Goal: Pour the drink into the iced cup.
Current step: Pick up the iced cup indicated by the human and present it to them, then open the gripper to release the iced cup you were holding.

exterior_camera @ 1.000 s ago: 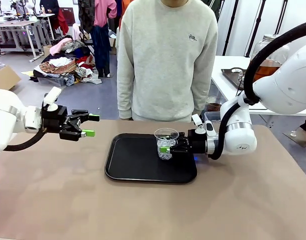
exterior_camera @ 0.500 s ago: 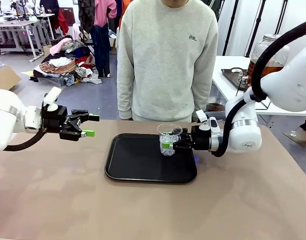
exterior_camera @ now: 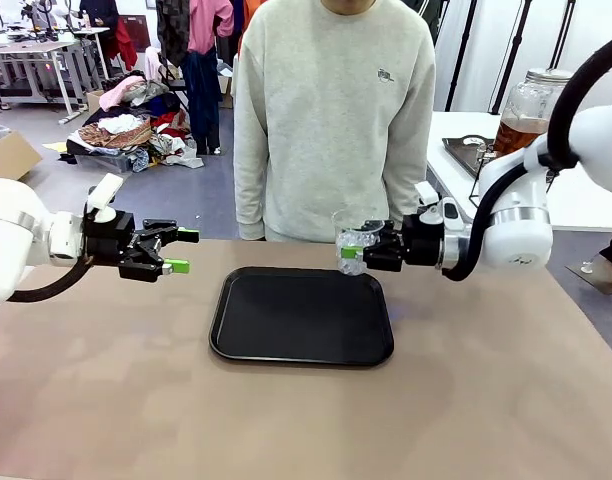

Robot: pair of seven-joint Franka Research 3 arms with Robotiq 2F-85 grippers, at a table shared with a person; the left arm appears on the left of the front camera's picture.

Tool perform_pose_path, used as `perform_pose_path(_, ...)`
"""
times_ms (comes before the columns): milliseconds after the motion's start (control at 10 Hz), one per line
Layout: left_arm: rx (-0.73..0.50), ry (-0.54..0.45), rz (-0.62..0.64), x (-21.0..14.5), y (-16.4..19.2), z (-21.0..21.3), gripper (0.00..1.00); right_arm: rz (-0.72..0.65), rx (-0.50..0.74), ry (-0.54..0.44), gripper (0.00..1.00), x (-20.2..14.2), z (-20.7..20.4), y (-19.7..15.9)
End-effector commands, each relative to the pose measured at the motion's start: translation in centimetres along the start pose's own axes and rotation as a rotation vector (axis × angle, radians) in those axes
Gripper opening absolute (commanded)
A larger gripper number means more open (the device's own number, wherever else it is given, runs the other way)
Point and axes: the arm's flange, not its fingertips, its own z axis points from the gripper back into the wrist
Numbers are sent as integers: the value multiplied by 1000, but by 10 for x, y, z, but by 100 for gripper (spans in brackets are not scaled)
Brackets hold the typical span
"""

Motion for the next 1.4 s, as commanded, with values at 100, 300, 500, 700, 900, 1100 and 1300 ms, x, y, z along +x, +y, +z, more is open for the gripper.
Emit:
perform_pose_path(100,-2,0,-5,1,0,-1,100,2,54,20,71,35,0,-14)
perform_pose_path(300,-2,0,-5,1,0,-1,100,3,60,13,71,46,0,-20)
perform_pose_path(500,-2,0,-5,1,0,-1,100,-6,64,11,71,44,-1,-24)
perform_pose_path(700,-2,0,-5,1,0,-1,100,-9,61,17,71,44,-2,-25)
perform_pose_path(900,-2,0,-5,1,0,-1,100,-6,62,26,71,43,-3,-26)
perform_pose_path(1100,-2,0,-5,1,0,-1,100,-9,63,31,71,43,-4,-27)
perform_pose_path(1300,-2,0,-5,1,0,-1,100,-13,61,30,71,42,-3,-27)
